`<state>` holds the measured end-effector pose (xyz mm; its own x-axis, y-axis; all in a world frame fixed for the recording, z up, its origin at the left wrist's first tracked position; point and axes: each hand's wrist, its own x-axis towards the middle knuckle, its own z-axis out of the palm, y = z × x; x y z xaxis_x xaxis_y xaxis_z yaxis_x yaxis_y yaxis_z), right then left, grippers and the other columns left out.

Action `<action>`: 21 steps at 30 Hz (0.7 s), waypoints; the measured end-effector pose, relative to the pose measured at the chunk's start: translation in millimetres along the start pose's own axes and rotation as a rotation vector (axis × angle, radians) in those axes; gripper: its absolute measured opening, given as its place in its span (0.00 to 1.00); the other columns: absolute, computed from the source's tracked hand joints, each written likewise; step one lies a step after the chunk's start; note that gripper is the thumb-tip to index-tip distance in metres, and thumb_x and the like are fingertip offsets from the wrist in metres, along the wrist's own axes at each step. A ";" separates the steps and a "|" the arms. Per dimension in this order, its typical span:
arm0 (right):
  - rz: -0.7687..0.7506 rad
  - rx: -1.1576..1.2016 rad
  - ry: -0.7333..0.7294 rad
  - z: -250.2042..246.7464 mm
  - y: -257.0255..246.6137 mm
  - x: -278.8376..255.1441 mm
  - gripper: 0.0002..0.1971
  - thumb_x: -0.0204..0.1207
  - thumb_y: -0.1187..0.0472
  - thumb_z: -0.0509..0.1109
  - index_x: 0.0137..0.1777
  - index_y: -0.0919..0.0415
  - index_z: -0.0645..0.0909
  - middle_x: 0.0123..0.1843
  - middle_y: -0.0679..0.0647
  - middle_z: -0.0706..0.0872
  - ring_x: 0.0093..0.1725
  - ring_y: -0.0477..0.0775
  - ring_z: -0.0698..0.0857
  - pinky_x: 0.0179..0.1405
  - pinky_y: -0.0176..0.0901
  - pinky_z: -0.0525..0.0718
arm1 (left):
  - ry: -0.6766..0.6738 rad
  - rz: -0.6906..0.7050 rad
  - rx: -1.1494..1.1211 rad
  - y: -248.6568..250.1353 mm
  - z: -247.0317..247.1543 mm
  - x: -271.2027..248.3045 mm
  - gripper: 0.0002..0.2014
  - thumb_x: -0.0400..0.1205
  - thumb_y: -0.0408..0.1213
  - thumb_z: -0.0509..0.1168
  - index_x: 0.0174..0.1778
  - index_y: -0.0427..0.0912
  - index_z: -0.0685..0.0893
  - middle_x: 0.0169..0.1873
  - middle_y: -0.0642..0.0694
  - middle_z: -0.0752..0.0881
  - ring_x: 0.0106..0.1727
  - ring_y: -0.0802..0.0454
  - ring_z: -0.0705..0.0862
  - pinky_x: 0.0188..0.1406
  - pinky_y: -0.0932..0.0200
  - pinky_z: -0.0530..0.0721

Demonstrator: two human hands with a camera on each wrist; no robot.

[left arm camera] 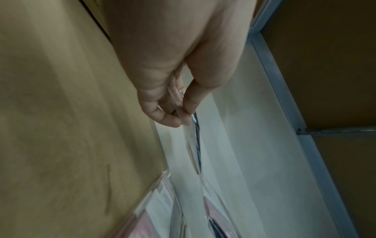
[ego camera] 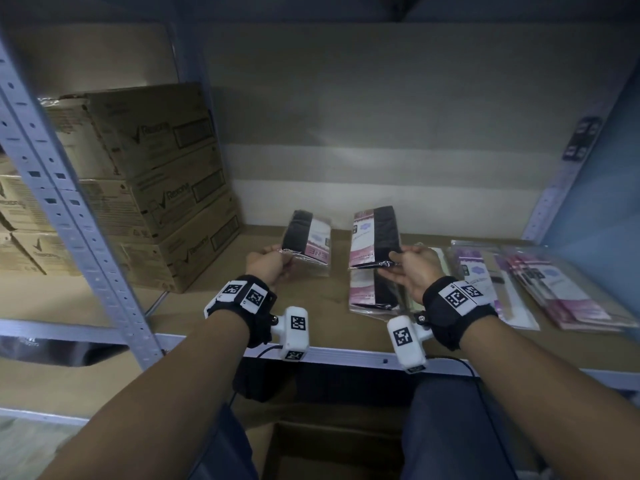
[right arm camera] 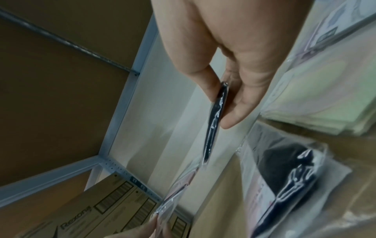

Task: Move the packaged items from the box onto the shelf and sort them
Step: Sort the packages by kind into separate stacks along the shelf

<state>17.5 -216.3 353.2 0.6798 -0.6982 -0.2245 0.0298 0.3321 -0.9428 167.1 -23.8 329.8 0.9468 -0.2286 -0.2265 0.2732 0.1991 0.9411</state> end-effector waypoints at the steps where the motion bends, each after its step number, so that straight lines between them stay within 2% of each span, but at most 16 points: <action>1: -0.001 0.007 0.010 -6.2 -1.5 -0.4 0.17 0.78 0.81 0.55 0.62 0.65 0.70 0.64 0.70 0.79 0.56 0.67 0.84 0.53 0.58 0.87 | -0.015 -0.003 -0.011 -2.8 6.3 -2.3 0.12 0.77 0.19 0.65 0.51 0.37 0.79 0.41 0.39 0.87 0.36 0.50 0.86 0.42 0.57 0.86; 3: 0.003 0.015 0.034 -19.1 -3.8 -0.7 0.18 0.78 0.80 0.56 0.65 0.65 0.70 0.64 0.69 0.79 0.57 0.67 0.84 0.52 0.57 0.88 | -0.039 -0.016 -0.031 -8.2 18.6 -6.7 0.11 0.77 0.19 0.64 0.49 0.39 0.79 0.40 0.41 0.86 0.36 0.50 0.85 0.41 0.58 0.86; 6: 0.012 0.016 0.079 -37.5 -5.2 -1.7 0.15 0.77 0.80 0.60 0.58 0.63 0.73 0.63 0.67 0.80 0.57 0.66 0.84 0.45 0.54 0.89 | -0.064 -0.050 -0.068 -15.9 34.5 -13.0 0.12 0.77 0.18 0.64 0.40 0.41 0.77 0.39 0.41 0.86 0.36 0.50 0.85 0.41 0.58 0.85; 9: 0.009 0.046 0.081 -54.7 -5.1 -4.1 0.15 0.77 0.81 0.59 0.53 0.60 0.72 0.61 0.64 0.80 0.57 0.64 0.83 0.46 0.54 0.88 | -0.092 -0.077 -0.090 -22.8 47.4 -17.2 0.12 0.77 0.18 0.64 0.38 0.41 0.78 0.38 0.40 0.86 0.35 0.49 0.84 0.43 0.56 0.85; 12: 0.006 0.060 0.092 -69.6 -3.5 -4.3 0.19 0.77 0.81 0.57 0.62 0.62 0.72 0.60 0.64 0.79 0.51 0.61 0.83 0.50 0.54 0.87 | -0.109 -0.090 -0.088 -29.7 57.0 -18.7 0.12 0.76 0.17 0.64 0.39 0.40 0.79 0.38 0.39 0.86 0.35 0.48 0.83 0.50 0.51 0.85; 14: 0.007 0.066 0.106 -76.1 -3.0 -5.1 0.18 0.77 0.81 0.58 0.64 0.64 0.71 0.58 0.64 0.79 0.48 0.61 0.84 0.47 0.54 0.88 | -0.115 -0.100 -0.088 -33.9 60.4 -20.8 0.11 0.76 0.17 0.65 0.39 0.39 0.79 0.38 0.38 0.86 0.34 0.47 0.83 0.46 0.52 0.85; 17: 0.006 0.069 0.112 -82.0 -3.5 -7.8 0.16 0.78 0.81 0.57 0.59 0.63 0.70 0.53 0.63 0.80 0.46 0.60 0.84 0.42 0.52 0.87 | -0.151 -0.107 -0.084 -40.8 63.1 -23.4 0.09 0.77 0.17 0.64 0.43 0.36 0.80 0.38 0.38 0.85 0.33 0.47 0.82 0.40 0.54 0.83; 21: 0.009 0.063 0.101 -84.2 -2.2 -9.3 0.15 0.77 0.81 0.57 0.56 0.62 0.70 0.58 0.65 0.79 0.51 0.63 0.84 0.44 0.52 0.88 | -0.169 -0.096 -0.088 -43.2 63.8 -26.9 0.09 0.78 0.18 0.63 0.43 0.37 0.79 0.38 0.38 0.85 0.33 0.48 0.82 0.37 0.57 0.83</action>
<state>-50.6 -264.0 336.6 0.6032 -0.7541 -0.2596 0.0725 0.3760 -0.9238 118.9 -87.1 311.2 0.8760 -0.4054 -0.2614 0.3812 0.2499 0.8901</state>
